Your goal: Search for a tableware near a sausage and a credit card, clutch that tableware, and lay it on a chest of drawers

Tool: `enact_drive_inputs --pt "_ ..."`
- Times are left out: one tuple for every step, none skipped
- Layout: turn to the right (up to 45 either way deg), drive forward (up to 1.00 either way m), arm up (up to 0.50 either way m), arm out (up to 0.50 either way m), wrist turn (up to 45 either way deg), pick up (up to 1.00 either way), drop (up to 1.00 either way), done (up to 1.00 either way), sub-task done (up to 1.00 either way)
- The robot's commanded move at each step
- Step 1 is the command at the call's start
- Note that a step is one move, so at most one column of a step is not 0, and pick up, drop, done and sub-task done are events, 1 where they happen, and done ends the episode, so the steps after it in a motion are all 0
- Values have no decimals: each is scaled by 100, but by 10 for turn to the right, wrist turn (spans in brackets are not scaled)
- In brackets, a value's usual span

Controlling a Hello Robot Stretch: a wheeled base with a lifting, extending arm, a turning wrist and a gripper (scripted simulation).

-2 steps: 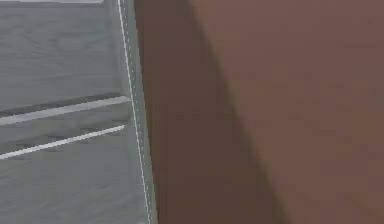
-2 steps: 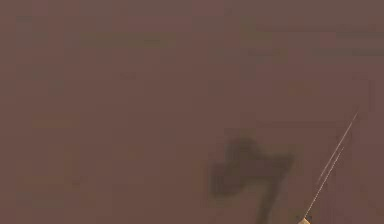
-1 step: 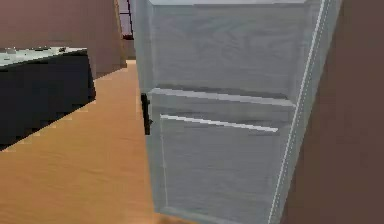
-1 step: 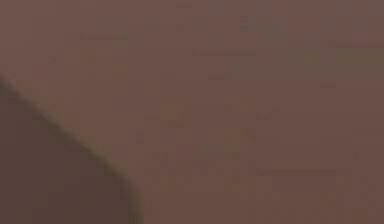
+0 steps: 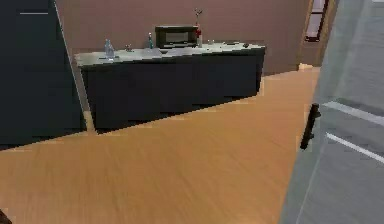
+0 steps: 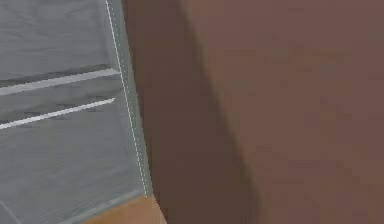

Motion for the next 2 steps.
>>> enact_drive_inputs --pt "-300 0 0 0 0 0 0 0 0" --pt "0 20 0 0 0 0 0 0 0"
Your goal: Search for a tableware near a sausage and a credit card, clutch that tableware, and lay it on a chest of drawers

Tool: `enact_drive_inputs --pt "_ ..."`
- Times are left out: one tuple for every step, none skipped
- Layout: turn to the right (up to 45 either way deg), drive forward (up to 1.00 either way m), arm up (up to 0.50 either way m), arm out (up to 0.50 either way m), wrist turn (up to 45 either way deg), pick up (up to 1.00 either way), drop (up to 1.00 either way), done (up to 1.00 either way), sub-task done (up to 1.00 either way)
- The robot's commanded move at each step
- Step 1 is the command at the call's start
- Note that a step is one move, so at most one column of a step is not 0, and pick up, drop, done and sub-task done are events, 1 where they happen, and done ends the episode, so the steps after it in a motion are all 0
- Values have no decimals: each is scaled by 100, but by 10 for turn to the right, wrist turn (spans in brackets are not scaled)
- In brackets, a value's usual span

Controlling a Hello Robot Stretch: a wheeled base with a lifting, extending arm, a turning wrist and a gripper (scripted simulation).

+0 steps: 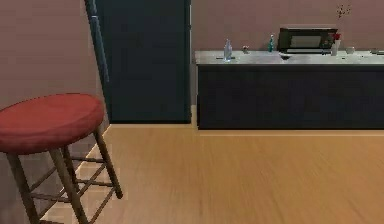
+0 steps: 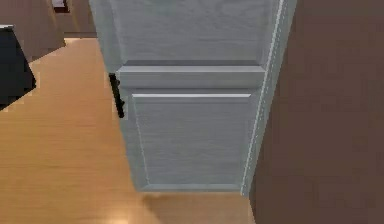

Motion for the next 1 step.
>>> enact_drive_inputs --pt "360 0 0 0 0 0 0 0 0"
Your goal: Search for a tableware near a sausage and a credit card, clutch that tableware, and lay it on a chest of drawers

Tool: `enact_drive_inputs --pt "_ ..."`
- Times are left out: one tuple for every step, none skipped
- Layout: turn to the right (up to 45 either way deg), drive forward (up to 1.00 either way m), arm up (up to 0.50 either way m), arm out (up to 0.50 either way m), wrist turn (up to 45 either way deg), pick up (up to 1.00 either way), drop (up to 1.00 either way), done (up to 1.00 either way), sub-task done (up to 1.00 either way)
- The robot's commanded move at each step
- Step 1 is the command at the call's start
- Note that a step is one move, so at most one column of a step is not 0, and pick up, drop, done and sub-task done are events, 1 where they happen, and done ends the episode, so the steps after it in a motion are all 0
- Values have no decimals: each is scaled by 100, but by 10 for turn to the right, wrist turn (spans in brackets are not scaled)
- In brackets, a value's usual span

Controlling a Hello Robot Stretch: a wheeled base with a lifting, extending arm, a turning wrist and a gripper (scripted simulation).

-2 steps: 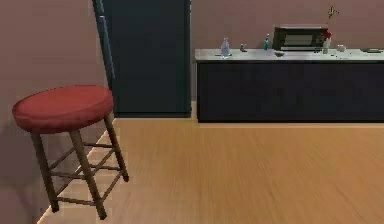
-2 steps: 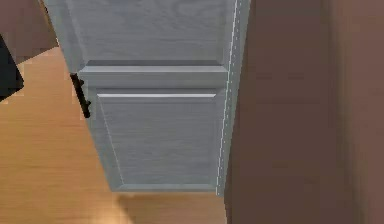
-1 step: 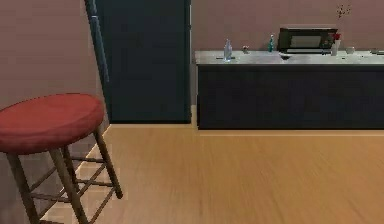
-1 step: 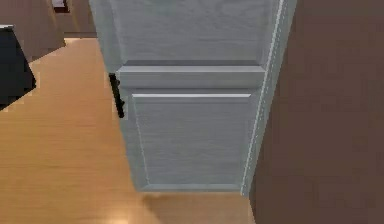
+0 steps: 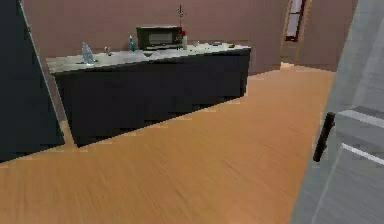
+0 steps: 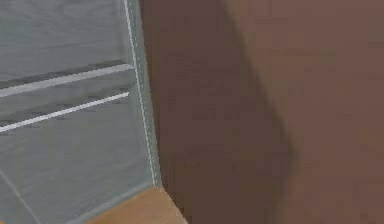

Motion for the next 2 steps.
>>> enact_drive_inputs --pt "0 100 0 0 0 0 0 0 0" --pt "90 0 0 0 0 0 0 0 0"
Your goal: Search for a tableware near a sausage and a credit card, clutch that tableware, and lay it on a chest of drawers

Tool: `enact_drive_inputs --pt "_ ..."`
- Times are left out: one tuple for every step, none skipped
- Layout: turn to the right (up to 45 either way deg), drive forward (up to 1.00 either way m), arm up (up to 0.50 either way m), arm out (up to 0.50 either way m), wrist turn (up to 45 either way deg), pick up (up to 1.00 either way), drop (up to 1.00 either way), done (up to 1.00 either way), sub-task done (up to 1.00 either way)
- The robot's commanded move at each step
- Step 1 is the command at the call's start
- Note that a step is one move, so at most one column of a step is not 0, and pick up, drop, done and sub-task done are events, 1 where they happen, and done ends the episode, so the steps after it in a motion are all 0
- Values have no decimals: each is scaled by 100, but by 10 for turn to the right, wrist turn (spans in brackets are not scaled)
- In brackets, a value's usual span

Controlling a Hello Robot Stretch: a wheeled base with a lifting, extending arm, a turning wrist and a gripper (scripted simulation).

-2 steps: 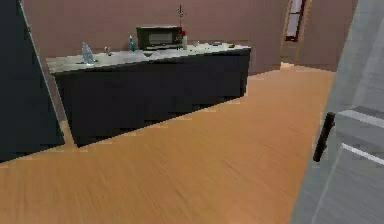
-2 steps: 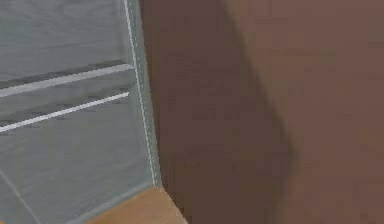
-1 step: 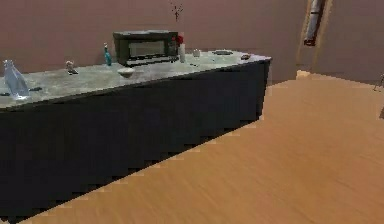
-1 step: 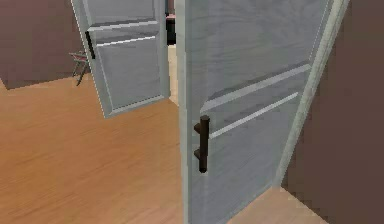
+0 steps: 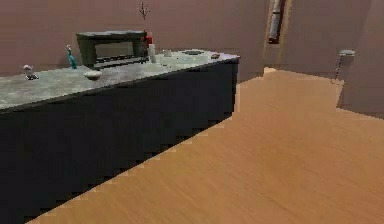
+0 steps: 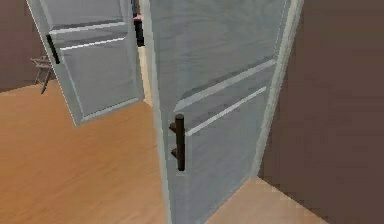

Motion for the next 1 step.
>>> enact_drive_inputs --pt "0 30 0 0 0 0 0 0 0"
